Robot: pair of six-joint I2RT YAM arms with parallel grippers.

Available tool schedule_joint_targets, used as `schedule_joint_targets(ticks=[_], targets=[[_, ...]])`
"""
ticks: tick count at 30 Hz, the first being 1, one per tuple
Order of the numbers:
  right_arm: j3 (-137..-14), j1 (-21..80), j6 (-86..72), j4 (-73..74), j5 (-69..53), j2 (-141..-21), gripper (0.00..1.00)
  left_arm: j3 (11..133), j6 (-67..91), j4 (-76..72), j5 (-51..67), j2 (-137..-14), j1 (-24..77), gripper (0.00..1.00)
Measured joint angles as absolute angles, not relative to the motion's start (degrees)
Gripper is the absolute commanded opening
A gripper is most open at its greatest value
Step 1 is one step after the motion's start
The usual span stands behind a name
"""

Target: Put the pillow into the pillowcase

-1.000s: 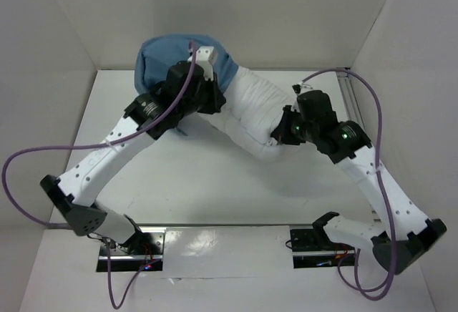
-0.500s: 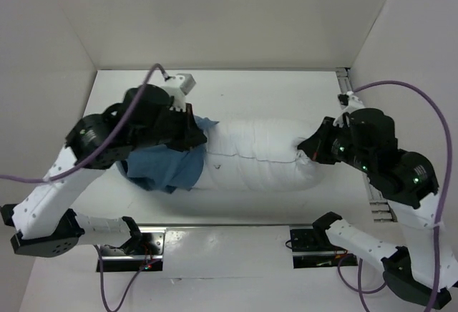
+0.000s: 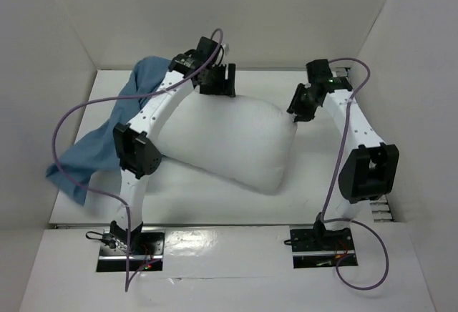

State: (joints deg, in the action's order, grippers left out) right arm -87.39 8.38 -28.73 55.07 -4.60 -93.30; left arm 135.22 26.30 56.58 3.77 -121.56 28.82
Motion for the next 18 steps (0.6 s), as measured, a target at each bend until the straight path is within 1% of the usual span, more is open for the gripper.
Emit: schedule_joint_targets(ticks=[2,4,5,6,8,10,11,12,13,14,15,16,17,18], targets=[[-88.05,4.01,-28.03,51.44,-4.58,-95.81,0.8,132.9,24.97,52.84,3.73,-123.79,28.16,0.93],[-89.08,1.23,-26.96,50.39,-3.99,-96.68,0.84,131.46,23.83,51.72,3.88,-122.61,28.1,0.94],[-89.76,0.27,-26.22,50.06,-3.92,-96.73,0.84,130.67,23.49,51.42,3.86,-120.75,28.29,0.91],[-90.37,-0.23,-25.67,49.74,-3.88,-96.73,0.87,130.17,22.96,51.53,3.81,-118.54,28.42,0.88],[-91.0,-0.67,-24.95,48.58,-3.81,-96.07,0.89,128.86,22.44,51.16,3.4,-113.03,28.58,0.77],[-90.91,-0.67,-24.34,48.01,-3.68,-94.7,0.91,127.57,22.22,50.46,2.48,-106.94,28.58,0.7],[-90.28,-0.64,-24.16,47.18,-3.88,-93.43,0.93,126.34,21.91,49.65,1.45,-103.79,28.29,0.62],[-89.32,-0.64,-24.05,46.7,-4.16,-91.74,0.95,125.25,21.63,49.17,0.56,-101.12,27.86,0.59],[-88.29,-0.64,-23.94,46.57,-4.58,-89.95,0.97,123.66,21.17,48.64,-0.95,-98.19,27.09,0.59],[-86.98,-0.45,-23.79,46.44,-4.89,-87.59,0.97,121.84,21.08,48.07,-2.48,-95.94,26.22,0.6],[-85.62,-0.32,-23.55,46.41,-4.89,-85.17,0.98,119.92,20.91,47.94,-4.03,-94.02,25.02,0.65],[-84.66,-0.08,-23.33,46.74,-4.93,-83.02,0.98,118.32,20.67,47.88,-5.37,-92.84,23.79,0.72],[-83.79,0.19,-23.0,46.89,-4.91,-80.77,0.98,115.39,20.21,47.07,-7.03,-91.77,22.0,0.87],[-83.0,0.3,-22.74,47.18,-4.97,-78.72,0.98,113.78,19.42,46.83,-7.86,-91.46,21.17,0.91]])
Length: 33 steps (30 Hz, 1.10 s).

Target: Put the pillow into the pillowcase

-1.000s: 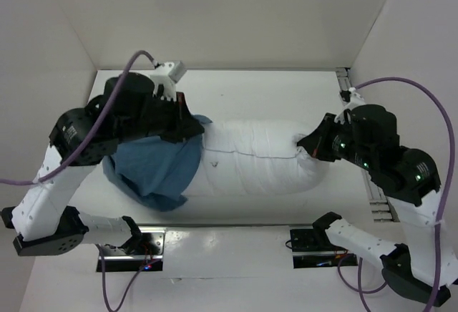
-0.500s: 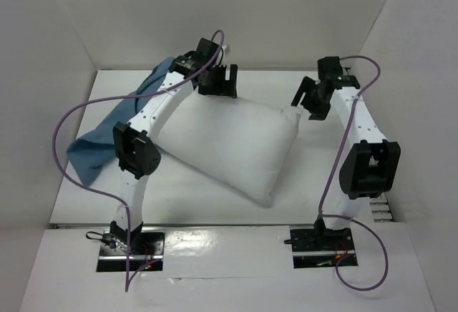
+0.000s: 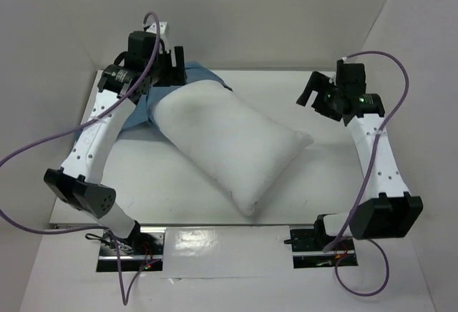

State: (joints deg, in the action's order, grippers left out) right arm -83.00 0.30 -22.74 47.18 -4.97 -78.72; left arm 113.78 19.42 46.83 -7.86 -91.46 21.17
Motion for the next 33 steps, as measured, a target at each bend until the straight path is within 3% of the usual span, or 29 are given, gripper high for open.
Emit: schedule_joint_targets(ticks=[2,4,8,10,16,26,28,31,33], targets=[[-81.14,1.04,-22.46,47.18,-5.5,-75.29,1.0,108.47,18.96,45.74,-9.85,-91.48,18.59,0.99],[-78.26,2.0,-22.28,47.59,-6.55,-72.44,1.0,102.59,17.98,45.01,-10.57,-92.51,16.34,0.99],[-72.38,4.73,-21.98,49.39,-10.11,-70.06,1.0,91.48,18.22,41.93,-10.81,-93.73,14.0,0.82],[-68.79,5.56,-22.26,49.82,-12.69,-69.45,1.0,88.2,18.39,41.25,-12.45,-93.73,13.8,0.79],[-60.66,6.55,-24.75,51.64,-17.52,-66.41,1.0,88.25,17.89,37.63,-18.55,-94.04,13.76,0.67],[-59.18,6.79,-26.98,51.37,-19.07,-64.55,1.0,92.58,16.84,36.03,-23.0,-100.55,11.6,0.66],[-59.18,7.25,-27.18,51.33,-19.03,-64.55,1.0,92.62,17.63,36.99,-24.01,-100.88,11.57,0.72],[-59.16,8.4,-27.2,51.2,-19.05,-64.58,1.0,91.29,19.16,37.41,-23.66,-98.76,11.27,0.93],[-58.65,9.72,-27.59,49.98,-19.73,-64.58,1.0,88.33,19.9,37.17,-20.78,-94.96,10.9,0.96]])
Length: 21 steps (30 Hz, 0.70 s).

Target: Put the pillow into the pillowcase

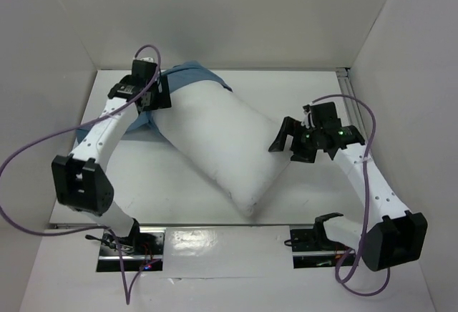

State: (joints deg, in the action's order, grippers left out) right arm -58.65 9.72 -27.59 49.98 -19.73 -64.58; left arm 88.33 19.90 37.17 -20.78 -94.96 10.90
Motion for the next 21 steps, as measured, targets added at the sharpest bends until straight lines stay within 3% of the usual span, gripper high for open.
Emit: schedule_joint_targets(ticks=[4,9,21], targets=[[-56.12,15.84,-30.79,45.74,-20.75,-64.58,1.0,82.54,21.23,36.42,-15.03,-85.71,10.17,0.93],[-56.29,22.68,-32.84,44.91,-18.65,-64.58,1.0,82.65,20.99,34.44,-15.05,-84.29,10.07,0.71],[-56.71,23.81,-34.68,44.99,-15.7,-64.55,1.0,86.04,16.95,34.35,-26.46,-95.7,12.62,0.66]])
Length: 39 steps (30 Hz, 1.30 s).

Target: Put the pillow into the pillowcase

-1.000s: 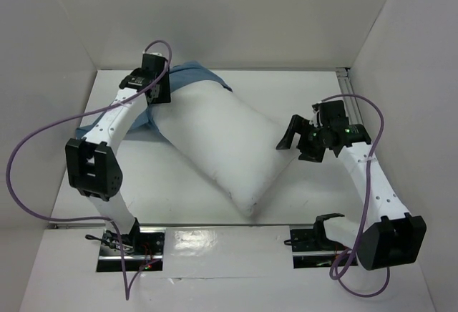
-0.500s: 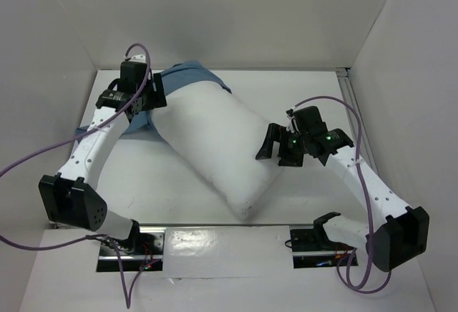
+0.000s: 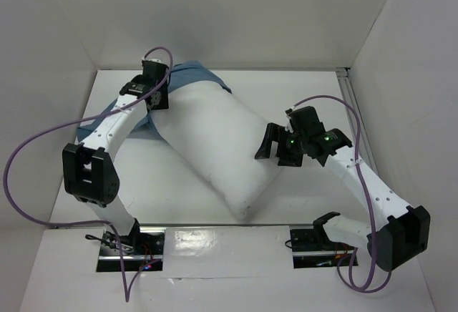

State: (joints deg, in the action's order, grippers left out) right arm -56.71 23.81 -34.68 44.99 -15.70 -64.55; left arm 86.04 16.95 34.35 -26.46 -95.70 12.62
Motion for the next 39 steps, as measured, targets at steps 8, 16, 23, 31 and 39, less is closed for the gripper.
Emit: schedule_joint_targets(ticks=[8,16,23,31,39], targets=[[-56.71,23.86,-34.87,45.04,-15.31,-64.55,1.0,88.66,15.07,34.24,-30.94,-99.31,12.58,0.56],[-56.69,23.99,-34.89,44.99,-15.53,-64.84,1.0,91.09,14.96,34.24,-32.97,-101.82,12.32,0.0],[-52.18,25.61,-36.64,40.93,-18.52,-65.1,0.96,93.69,13.82,36.01,-36.42,-102.96,15.84,0.0],[-49.41,25.78,-40.6,30.81,-18.83,-70.48,0.0,100.18,13.87,42.74,-32.4,-102.94,31.2,0.0],[-71.96,24.86,-33.47,39.57,-10.11,-73.97,0.0,120.03,18.35,50.63,-13.17,-101.6,43.35,0.0]])
